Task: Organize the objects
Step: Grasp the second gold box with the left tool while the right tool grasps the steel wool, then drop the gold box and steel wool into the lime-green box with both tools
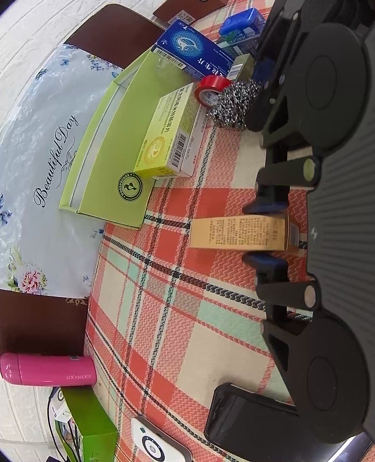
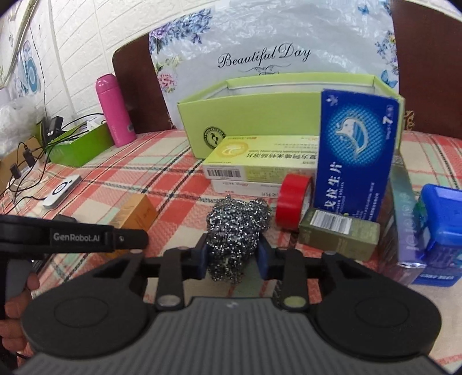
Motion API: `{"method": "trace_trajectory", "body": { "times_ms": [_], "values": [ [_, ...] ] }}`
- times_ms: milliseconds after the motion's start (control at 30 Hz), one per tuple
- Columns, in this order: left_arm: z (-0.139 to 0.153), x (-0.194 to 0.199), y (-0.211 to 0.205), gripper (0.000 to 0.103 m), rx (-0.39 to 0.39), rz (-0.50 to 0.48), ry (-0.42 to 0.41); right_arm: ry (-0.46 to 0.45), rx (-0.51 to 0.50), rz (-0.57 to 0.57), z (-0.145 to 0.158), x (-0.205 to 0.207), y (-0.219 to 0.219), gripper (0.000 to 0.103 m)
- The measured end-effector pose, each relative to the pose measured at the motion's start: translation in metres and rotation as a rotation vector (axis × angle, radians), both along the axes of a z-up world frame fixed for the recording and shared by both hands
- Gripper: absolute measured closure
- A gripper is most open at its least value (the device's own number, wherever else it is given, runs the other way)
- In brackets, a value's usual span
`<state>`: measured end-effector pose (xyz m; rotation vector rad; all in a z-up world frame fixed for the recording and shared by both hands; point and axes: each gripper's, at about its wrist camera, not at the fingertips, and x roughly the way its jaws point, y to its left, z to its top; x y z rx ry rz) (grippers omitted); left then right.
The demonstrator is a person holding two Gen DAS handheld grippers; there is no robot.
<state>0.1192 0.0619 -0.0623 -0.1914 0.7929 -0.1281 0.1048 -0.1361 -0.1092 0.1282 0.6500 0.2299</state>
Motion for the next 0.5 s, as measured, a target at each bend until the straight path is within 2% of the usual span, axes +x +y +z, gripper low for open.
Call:
{"method": "trace_trajectory", "body": {
  "times_ms": [133, 333, 500],
  "values": [
    [0.009, -0.002, -0.002, 0.079, -0.048, -0.021, -0.007, -0.072, 0.003, 0.023, 0.016, -0.01, -0.001, 0.071],
    [0.049, 0.002, -0.014, 0.079, -0.074, -0.068, -0.117, -0.231, 0.043, 0.008, 0.065, -0.017, -0.017, 0.071],
    [0.082, 0.022, -0.033, 0.079, -0.068, -0.105, -0.204, -0.328, 0.067, -0.056, 0.104, -0.007, -0.048, 0.071]
  ]
}}
